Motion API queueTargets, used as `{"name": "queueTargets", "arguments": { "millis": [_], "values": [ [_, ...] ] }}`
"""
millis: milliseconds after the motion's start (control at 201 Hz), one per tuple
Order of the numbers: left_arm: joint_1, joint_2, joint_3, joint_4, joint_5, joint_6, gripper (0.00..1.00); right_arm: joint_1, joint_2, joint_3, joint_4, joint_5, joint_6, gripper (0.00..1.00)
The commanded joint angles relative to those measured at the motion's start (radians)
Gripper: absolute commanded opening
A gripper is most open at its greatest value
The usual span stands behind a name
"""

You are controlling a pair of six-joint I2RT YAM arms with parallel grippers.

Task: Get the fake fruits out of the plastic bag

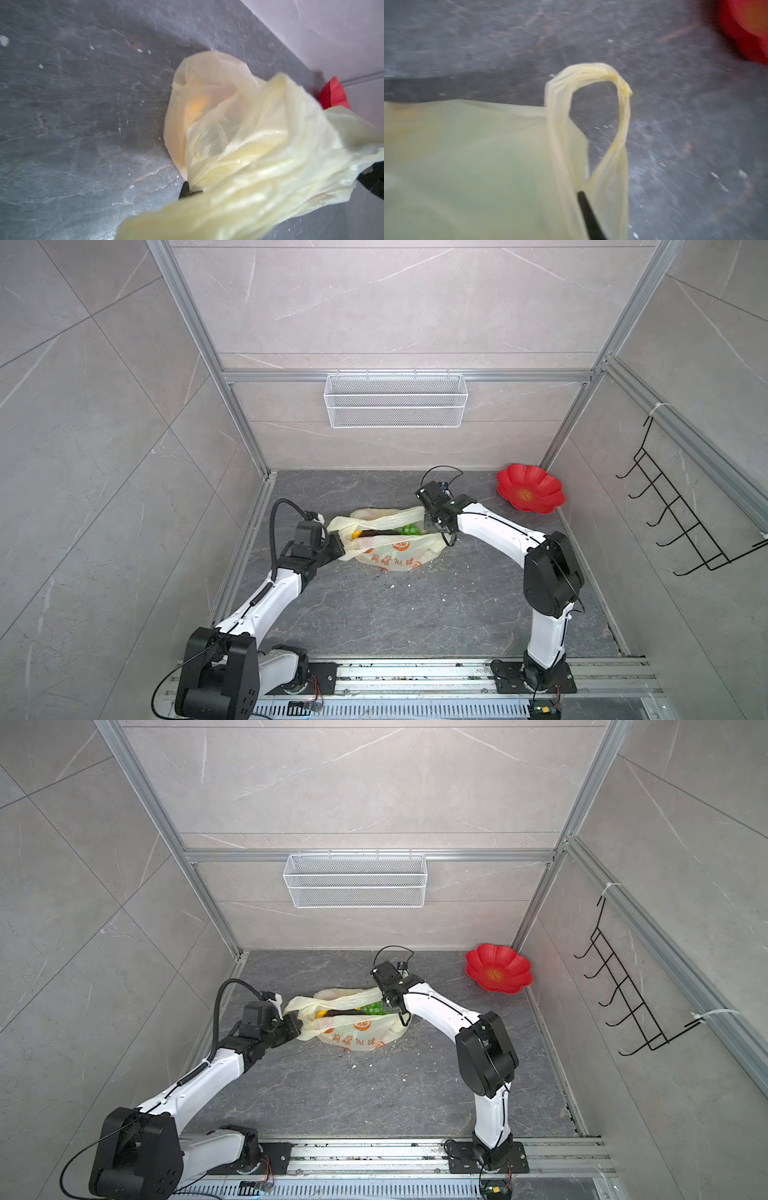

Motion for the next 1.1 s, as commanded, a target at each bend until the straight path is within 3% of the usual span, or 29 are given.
{"name": "queueTargets", "arguments": {
  "millis": [0, 139, 239, 428, 573, 622, 747, 827, 956, 1096],
  "values": [
    [0.121, -0.007, 0.001, 0.126, 0.113, -0.055, 0.00, -0.098, -0.070, 0.000, 0.314, -0.444, 0.112, 0.07],
    [0.188, 0.001, -0.019, 0.144, 0.121, -0.076, 0.00, -0.197, -0.091, -0.091, 0.596, -0.694, 0.308, 0.02],
    [0.193, 0.011, -0.026, 0.164, 0.143, -0.081, 0.00, -0.215, -0.083, -0.154, 0.747, -0.751, 0.367, 0.00],
    [0.015, 0.018, 0.041, -0.004, -0.001, 0.015, 0.00, -0.189, -0.090, -0.245, 0.759, -0.754, 0.326, 0.00],
    [-0.021, -0.008, 0.085, -0.225, -0.161, -0.064, 0.49, -0.175, -0.163, -0.332, 0.685, -0.664, 0.243, 0.00],
    [-0.022, -0.034, 0.094, -0.272, -0.178, -0.099, 0.60, -0.171, -0.186, -0.362, 0.686, -0.660, 0.233, 0.00],
    [-0.062, -0.084, 0.150, -0.381, -0.240, -0.177, 0.74, -0.142, -0.244, -0.415, 0.667, -0.628, 0.190, 0.00],
    [-0.109, -0.080, 0.193, -0.432, -0.270, -0.210, 0.77, -0.119, -0.284, -0.451, 0.666, -0.603, 0.175, 0.00],
    [-0.206, -0.028, 0.232, -0.423, -0.287, -0.253, 0.82, -0.078, -0.323, -0.486, 0.665, -0.574, 0.157, 0.00],
    [-0.251, 0.035, 0.261, -0.377, -0.263, -0.275, 0.89, -0.017, -0.351, -0.510, 0.646, -0.510, 0.123, 0.00]
  ]
}}
